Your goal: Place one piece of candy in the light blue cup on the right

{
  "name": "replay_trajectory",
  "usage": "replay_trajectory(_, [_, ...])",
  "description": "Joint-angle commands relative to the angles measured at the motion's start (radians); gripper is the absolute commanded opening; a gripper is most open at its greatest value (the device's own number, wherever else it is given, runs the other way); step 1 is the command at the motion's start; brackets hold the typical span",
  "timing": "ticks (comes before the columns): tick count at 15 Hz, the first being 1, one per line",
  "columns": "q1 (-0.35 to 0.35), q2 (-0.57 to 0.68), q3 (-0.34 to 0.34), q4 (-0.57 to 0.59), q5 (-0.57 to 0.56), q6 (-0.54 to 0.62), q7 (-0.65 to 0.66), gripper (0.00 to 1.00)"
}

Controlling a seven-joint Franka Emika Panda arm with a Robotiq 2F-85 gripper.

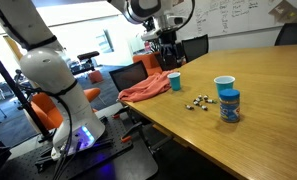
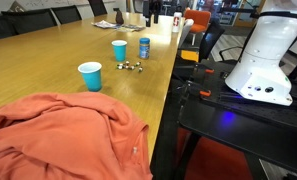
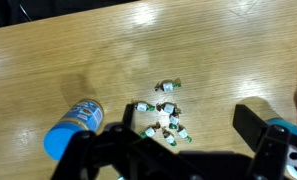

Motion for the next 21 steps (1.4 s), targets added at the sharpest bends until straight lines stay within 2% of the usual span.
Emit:
replay_trajectory(1, [-0.027, 0.151, -0.011, 0.006, -0.066, 0.149, 0.04, 1.0])
replay_trajectory(5, [-0.026, 0.301, -0.042, 0.024, -0.151, 0.273, 0.098, 1.0])
replay_trajectory(6, [-0.018, 0.3, -0.051, 0.024, -0.169, 0.282, 0.126, 1.0])
replay_trajectory(7, [-0.028, 0.277, -0.037, 0.007, -0.128, 0.255, 0.072, 1.0])
replay_trajectory(14, [-0.03, 0.351, -0.039, 0.044, -0.128, 0.284, 0.093, 1.0])
replay_trajectory(16, [-0.048, 0.385, -0.007, 0.053, -0.058, 0.307, 0.038, 1.0])
replay_trajectory(21, [-0.018, 0.497, -0.01, 0.094, -0.055, 0.433, 0.087, 1.0])
